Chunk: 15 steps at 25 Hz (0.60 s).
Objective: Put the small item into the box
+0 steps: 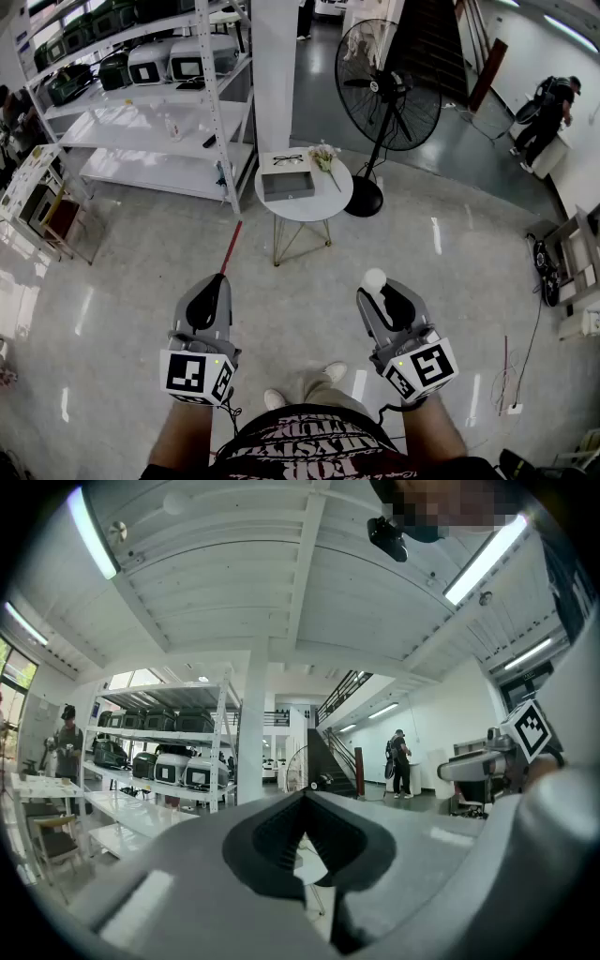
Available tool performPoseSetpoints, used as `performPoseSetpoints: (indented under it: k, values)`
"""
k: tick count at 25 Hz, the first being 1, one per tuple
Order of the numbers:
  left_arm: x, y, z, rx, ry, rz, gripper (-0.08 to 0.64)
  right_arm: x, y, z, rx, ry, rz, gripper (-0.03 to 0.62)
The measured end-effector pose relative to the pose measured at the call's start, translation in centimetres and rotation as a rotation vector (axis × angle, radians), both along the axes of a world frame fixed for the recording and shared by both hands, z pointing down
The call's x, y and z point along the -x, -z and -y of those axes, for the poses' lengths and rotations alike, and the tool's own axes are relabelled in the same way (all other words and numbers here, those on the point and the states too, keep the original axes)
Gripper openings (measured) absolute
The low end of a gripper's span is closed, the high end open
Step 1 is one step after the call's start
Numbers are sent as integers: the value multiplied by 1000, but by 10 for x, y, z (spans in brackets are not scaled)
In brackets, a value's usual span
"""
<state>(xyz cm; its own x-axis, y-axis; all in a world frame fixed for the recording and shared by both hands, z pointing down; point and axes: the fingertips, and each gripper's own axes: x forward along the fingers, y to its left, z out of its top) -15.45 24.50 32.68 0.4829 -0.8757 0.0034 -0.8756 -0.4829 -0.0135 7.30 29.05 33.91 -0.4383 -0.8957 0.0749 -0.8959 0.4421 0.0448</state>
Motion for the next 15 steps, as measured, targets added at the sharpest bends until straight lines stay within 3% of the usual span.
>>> performPoseSetpoints:
  k: [5, 15]
  values:
    - [13, 3, -20, -7, -19, -31, 0, 22, 1, -20, 9, 22, -25, 155]
    - [37, 2, -43, -25, -19, -32, 0, 34, 13, -41, 0, 18, 17, 155]
